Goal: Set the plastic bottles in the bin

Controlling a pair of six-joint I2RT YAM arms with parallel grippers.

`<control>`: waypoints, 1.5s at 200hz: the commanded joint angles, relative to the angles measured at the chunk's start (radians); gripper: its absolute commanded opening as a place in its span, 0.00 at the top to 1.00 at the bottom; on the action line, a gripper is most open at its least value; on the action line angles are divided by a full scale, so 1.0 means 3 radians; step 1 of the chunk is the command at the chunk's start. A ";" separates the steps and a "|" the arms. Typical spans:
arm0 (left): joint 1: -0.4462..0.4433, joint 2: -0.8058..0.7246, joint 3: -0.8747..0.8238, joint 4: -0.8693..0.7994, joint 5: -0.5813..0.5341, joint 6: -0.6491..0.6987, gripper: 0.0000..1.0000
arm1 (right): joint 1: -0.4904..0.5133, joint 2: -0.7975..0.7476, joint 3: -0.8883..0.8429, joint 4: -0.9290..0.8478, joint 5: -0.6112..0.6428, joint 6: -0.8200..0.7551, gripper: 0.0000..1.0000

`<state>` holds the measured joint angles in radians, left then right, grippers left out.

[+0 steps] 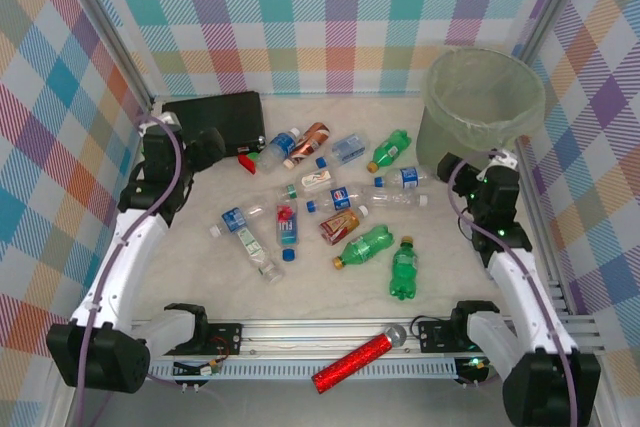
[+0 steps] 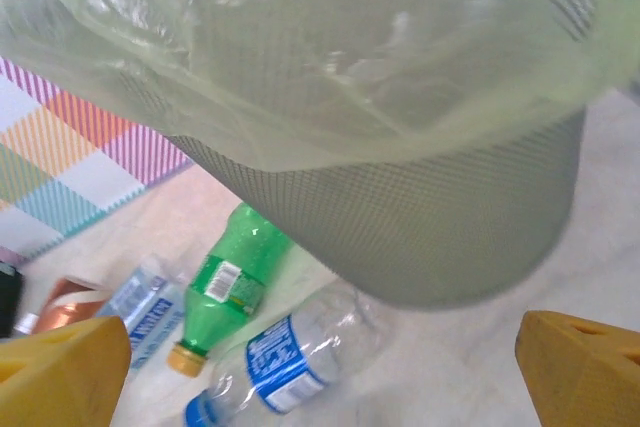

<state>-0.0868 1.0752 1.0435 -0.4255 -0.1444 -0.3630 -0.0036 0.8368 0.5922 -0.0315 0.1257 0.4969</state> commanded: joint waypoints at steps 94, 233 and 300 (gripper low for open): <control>-0.1684 -0.0780 -0.0639 0.0243 -0.0216 -0.0456 0.00 | -0.0004 0.0244 0.0482 -0.1369 -0.0630 0.0258 0.01; -0.2647 -0.0236 -0.1054 0.1171 -0.0780 0.0166 0.00 | -0.0453 0.0829 0.0694 -0.2654 0.0100 0.0328 0.01; -0.2646 -0.0374 -0.1335 0.1326 -0.0942 0.0276 0.00 | -0.1314 0.0811 0.0610 -0.2587 -0.0205 0.0199 0.01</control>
<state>-0.8730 0.9916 0.6743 -0.0727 -0.3950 -0.3084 -0.3161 1.0924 0.7910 -0.8051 0.1318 0.5789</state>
